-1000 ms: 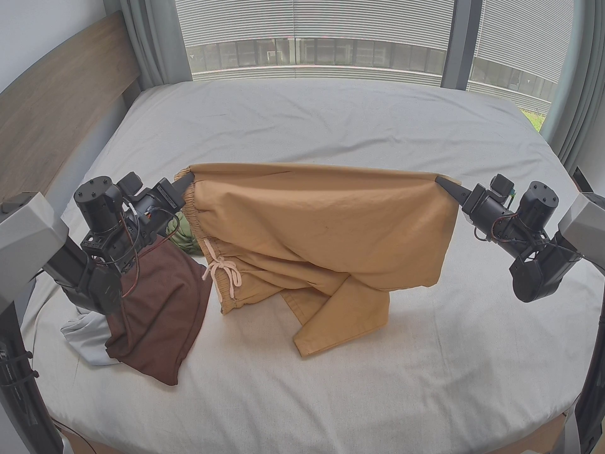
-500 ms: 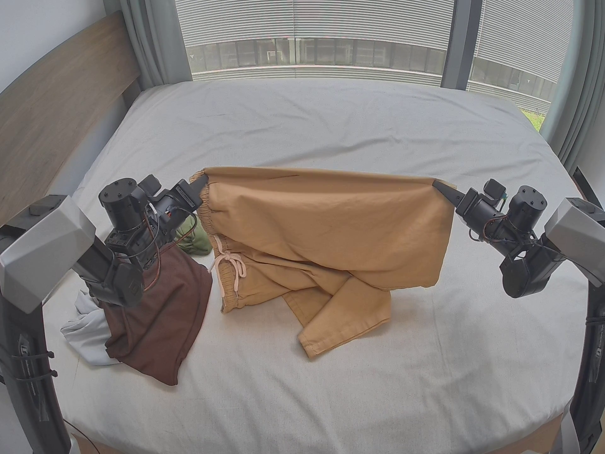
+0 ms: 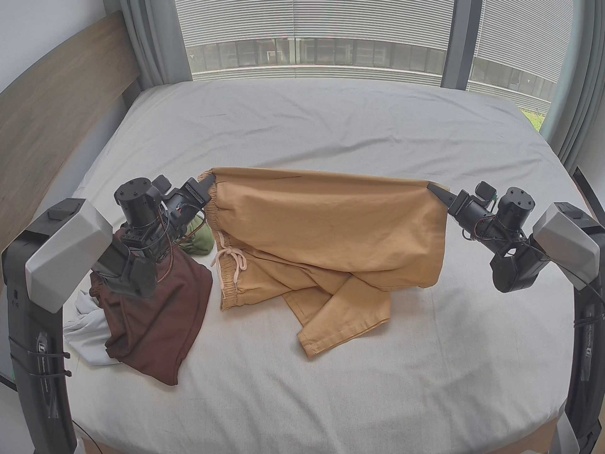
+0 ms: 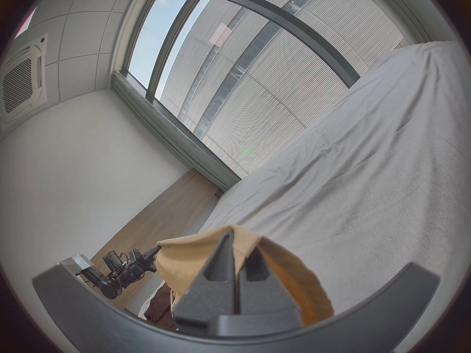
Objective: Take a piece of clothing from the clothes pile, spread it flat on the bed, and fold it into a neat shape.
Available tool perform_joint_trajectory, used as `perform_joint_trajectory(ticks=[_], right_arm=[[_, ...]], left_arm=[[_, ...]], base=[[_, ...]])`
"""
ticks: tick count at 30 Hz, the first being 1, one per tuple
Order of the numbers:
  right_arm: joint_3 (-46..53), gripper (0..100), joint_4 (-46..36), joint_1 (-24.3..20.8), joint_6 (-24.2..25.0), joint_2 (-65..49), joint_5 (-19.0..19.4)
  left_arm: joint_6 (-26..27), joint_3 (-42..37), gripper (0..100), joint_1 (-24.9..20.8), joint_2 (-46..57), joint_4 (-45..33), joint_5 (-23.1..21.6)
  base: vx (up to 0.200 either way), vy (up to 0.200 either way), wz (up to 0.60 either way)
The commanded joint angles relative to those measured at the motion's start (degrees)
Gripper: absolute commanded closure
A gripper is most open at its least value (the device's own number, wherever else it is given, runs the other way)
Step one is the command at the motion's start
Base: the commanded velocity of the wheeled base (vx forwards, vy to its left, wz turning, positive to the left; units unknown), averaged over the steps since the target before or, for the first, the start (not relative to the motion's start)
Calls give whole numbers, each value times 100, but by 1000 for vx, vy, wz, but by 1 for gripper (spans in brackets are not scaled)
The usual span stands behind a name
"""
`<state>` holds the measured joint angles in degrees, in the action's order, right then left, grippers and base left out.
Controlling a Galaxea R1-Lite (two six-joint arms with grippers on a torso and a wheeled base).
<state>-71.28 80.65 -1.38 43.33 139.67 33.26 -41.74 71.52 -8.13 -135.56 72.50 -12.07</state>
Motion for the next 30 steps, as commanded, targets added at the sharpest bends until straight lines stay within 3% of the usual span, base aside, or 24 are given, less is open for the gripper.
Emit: perform_joint_trajectory(ticks=[1,25,26,30], right_arm=[[-334,100,-85,6,0,280,-3],[-1318,100,-533,-3,-35,720,-3],[-1371,0,-533,6,-35,746,-12],[-1600,0,-533,85,-35,887,-21]], left_arm=[[-10,275,100,-13,-278,-25,3],[-53,1268,100,22,-674,-816,-6],[-62,1276,0,22,-691,-825,-6],[-133,1523,0,40,-717,-878,29]], base=[[0,0,0],[0,0,0],[0,0,0],[0,0,0]])
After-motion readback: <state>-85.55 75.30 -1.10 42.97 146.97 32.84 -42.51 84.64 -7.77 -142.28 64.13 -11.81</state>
